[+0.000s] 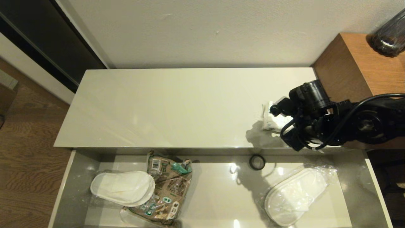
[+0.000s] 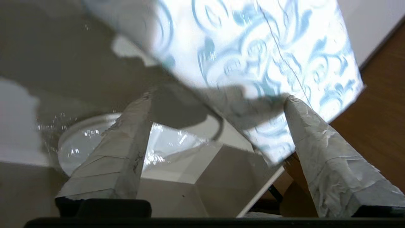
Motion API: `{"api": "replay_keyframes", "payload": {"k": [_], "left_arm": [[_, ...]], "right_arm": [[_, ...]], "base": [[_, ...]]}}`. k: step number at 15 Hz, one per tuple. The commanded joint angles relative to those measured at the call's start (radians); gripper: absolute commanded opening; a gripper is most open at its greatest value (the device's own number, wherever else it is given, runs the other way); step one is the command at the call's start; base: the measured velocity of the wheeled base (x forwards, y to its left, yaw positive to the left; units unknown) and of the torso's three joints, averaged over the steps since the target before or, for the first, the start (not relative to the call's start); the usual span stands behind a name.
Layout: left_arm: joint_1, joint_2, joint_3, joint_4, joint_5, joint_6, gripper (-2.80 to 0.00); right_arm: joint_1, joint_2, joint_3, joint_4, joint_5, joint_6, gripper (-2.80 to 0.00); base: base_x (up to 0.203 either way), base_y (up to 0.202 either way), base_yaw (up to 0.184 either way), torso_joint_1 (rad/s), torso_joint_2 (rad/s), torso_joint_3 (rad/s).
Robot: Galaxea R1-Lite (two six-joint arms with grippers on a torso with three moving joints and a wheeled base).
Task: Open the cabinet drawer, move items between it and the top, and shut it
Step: Pick up the tissue on the table
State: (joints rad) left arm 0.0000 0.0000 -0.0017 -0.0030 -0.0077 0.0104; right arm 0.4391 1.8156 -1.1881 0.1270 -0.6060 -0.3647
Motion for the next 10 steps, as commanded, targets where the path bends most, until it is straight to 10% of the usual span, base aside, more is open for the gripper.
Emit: {"api": "replay_keyframes", "payload": {"k": [1,8,9,10], "left_arm": [[0.0,0.0,0.0,-0.002,0.0,0.0,-2.8],[0.0,0.0,0.0,-0.002,0.002,0.0,-2.8],[0.0,0.0,0.0,-0.002,0.001,0.0,-2.8],[0.0,0.0,0.0,-0.002,0.001,0.0,-2.8]], "right_arm": [[-0.002,0.093,-0.023,-0.069,-0.009,0.012,0.0],[-0.011,0.142,-0.02,-0.25,-0.083,0.036,0.0],[-0.012,0.137,-0.013,-0.249,-0.088,0.036,-2.8],[-0.013,0.124,0.003,-0.245,-0.099,0.036,-2.8]], "base": [[0.0,0.0,0.0,0.0,0.0,0.0],[0.0,0.0,0.0,0.0,0.0,0.0],[0.0,0.0,0.0,0.0,0.0,0.0],[0.0,0.0,0.0,0.0,0.0,0.0]]}}
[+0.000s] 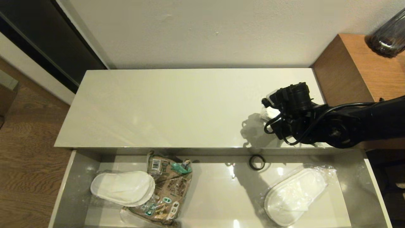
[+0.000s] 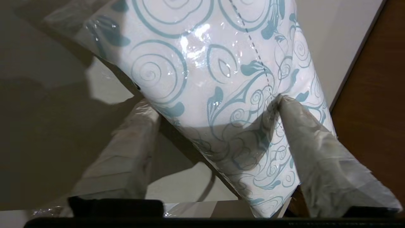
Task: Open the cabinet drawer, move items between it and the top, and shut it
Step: Pick up the tissue on the table, then put the tissue in the drawer
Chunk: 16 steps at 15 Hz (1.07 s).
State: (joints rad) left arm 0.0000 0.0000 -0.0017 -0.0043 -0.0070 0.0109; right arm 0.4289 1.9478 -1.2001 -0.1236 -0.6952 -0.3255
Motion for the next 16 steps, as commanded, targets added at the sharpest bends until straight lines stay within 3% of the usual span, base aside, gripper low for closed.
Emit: {"api": "replay_keyframes", "payload": {"k": [1,5,8,12,15,16], "left_arm": [[0.0,0.0,0.0,0.0,-0.001,0.0,-2.8],[0.0,0.0,0.0,0.0,0.001,0.0,-2.8],[0.0,0.0,0.0,0.0,0.001,0.0,-2.8],[0.0,0.0,0.0,0.0,0.001,0.0,-2.8],[0.0,0.0,0.0,0.0,0.001,0.0,-2.8],[0.0,0.0,0.0,0.0,0.001,0.0,-2.8]], "right_arm": [[-0.002,-0.013,0.023,0.009,-0.012,-0.002,-2.8],[-0.003,-0.062,0.073,0.016,-0.01,0.017,-2.8],[-0.003,-0.138,0.065,0.155,0.012,0.115,-2.8],[-0.001,-0.321,0.01,0.567,0.192,0.315,-2.8],[0.0,-0.453,0.023,0.821,0.364,0.359,-2.8],[0.003,-0.469,0.061,0.849,0.382,0.364,-2.8]], "base": [[0.0,0.0,0.0,0.0,0.0,0.0],[0.0,0.0,0.0,0.0,0.0,0.0],[0.0,0.0,0.0,0.0,0.0,0.0],[0.0,0.0,0.0,0.0,0.0,0.0],[0.0,0.0,0.0,0.0,0.0,0.0],[0.0,0.0,0.0,0.0,0.0,0.0]]}}
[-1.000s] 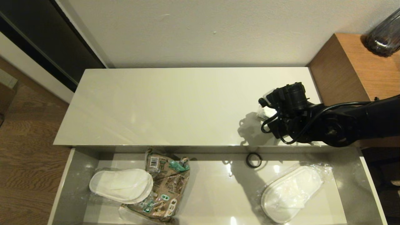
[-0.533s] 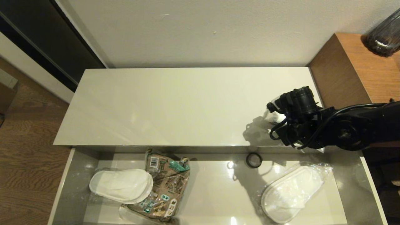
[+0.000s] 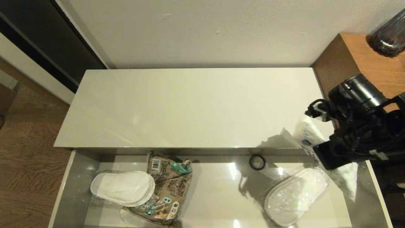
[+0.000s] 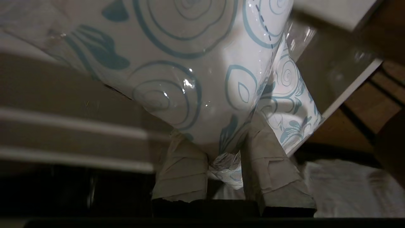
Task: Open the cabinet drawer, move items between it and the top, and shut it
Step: Put the tissue in the drawer
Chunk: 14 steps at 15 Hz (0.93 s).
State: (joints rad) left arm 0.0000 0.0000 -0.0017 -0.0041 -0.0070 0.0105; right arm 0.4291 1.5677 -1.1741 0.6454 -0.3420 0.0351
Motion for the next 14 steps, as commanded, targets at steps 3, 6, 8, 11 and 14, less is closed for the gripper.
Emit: {"api": "replay_keyframes", "payload": {"k": [3,6,8,11,14], "left_arm": [[0.0,0.001,0.0,0.0,0.001,0.0,-2.8],[0.0,0.0,0.0,0.0,0.001,0.0,-2.8],[0.0,0.001,0.0,0.0,0.0,0.0,-2.8],[0.0,0.0,0.0,0.0,0.0,0.0,-2.8],[0.0,0.001,0.0,0.0,0.001,0.0,-2.8]], "right_arm": [[0.014,-0.105,0.17,0.084,0.038,0.005,-2.8],[0.067,-0.084,0.291,0.04,0.039,0.006,-2.8],[0.094,-0.037,0.348,-0.029,0.034,0.005,-2.8],[0.103,0.063,0.402,-0.128,0.027,0.021,-2.8],[0.123,0.205,0.424,-0.248,-0.016,0.097,-2.8]], "base": [[0.0,0.0,0.0,0.0,0.0,0.0],[0.0,0.0,0.0,0.0,0.0,0.0],[0.0,0.0,0.0,0.0,0.0,0.0],[0.0,0.0,0.0,0.0,0.0,0.0],[0.0,0.0,0.0,0.0,0.0,0.0]]}}
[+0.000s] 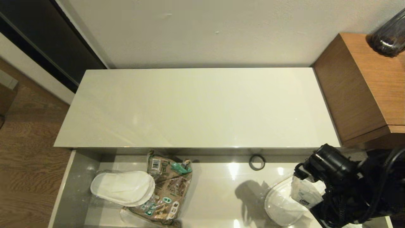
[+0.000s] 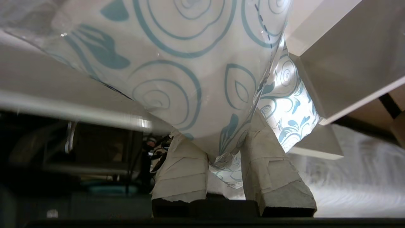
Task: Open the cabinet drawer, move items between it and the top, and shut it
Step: Put the tissue in the drawer
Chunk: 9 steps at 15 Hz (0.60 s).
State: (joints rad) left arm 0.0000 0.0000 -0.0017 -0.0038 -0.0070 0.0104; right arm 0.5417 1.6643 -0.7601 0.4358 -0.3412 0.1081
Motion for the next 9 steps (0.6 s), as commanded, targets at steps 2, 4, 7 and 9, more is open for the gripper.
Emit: {"api": "replay_keyframes", "payload": {"k": [2,4,7,9], "left_arm": [[0.0,0.0,0.0,-0.001,0.001,0.0,-2.8],[0.0,0.0,0.0,-0.001,-0.001,0.0,-2.8],[0.0,0.0,0.0,-0.001,0.0,0.0,-2.8],[0.0,0.0,0.0,-0.001,0.001,0.0,-2.8]], "right_arm": [[0.03,0.184,0.013,-0.138,-0.042,0.087,-2.8],[0.05,0.219,0.013,-0.199,-0.052,0.116,-2.8],[0.066,0.271,0.012,-0.293,-0.135,0.164,-2.8],[0.073,0.296,0.014,-0.347,-0.18,0.212,-2.8]], "base": [[0.0,0.0,0.0,0.0,0.0,0.0],[0.0,0.0,0.0,0.0,0.0,0.0],[0.0,0.0,0.0,0.0,0.0,0.0],[0.0,0.0,0.0,0.0,0.0,0.0]]}}
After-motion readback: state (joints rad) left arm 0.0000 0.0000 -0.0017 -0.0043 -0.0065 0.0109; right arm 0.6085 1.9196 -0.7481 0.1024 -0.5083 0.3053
